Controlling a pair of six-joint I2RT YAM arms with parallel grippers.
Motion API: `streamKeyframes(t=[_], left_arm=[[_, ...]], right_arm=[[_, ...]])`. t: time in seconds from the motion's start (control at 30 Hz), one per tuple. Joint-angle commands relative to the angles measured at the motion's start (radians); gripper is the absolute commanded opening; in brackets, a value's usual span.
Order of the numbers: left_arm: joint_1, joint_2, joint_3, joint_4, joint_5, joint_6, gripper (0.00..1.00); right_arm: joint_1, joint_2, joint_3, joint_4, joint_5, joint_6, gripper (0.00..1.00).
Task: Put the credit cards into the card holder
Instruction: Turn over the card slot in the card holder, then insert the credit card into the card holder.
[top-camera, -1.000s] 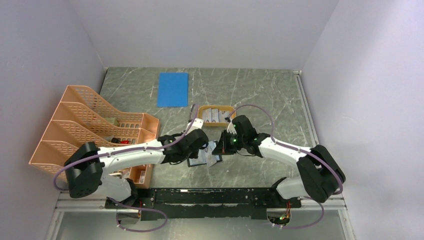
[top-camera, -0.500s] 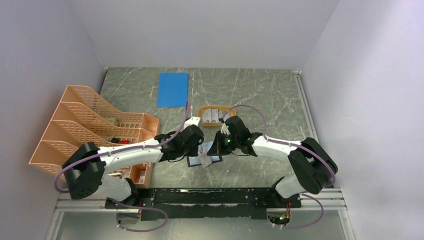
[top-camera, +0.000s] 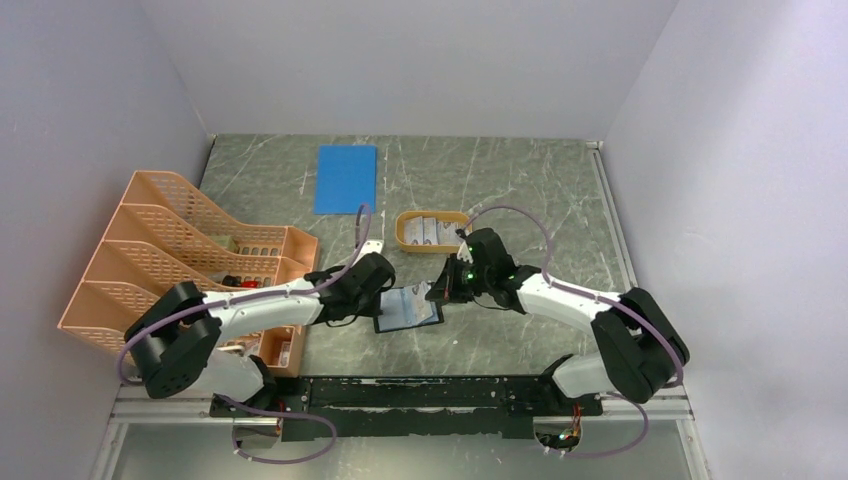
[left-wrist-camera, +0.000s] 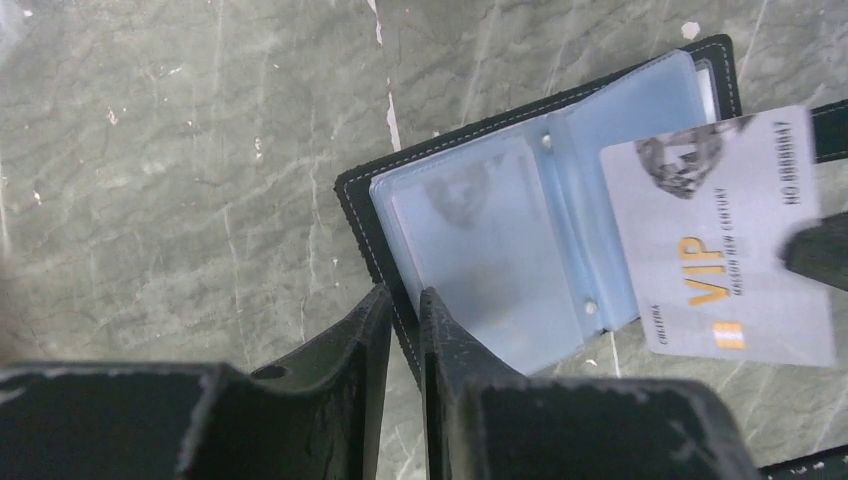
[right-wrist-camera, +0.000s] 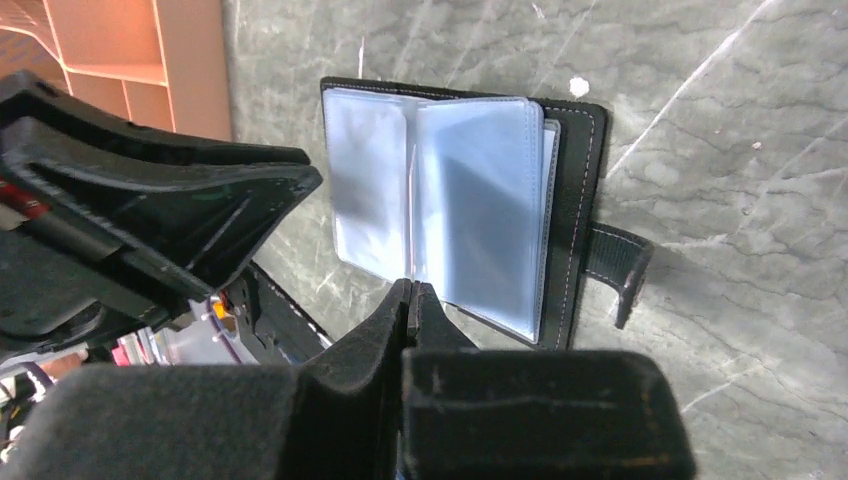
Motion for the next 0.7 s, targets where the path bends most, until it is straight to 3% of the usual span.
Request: streamKeyframes(t=[0.0,0.67], left_arm=[[0.012,-0.066,-0.034,-0.003,-0.011,-0.037,0.23],[0.062,-0.038,-0.119,0.019,0.061,-0.071,0.17]], right_arm=[[-0.002,0.039,-0.001,0.063,-0.032,-0.004,0.0],[0.003,0.128,-0.027,0.185,-0.073,0.032,0.0]])
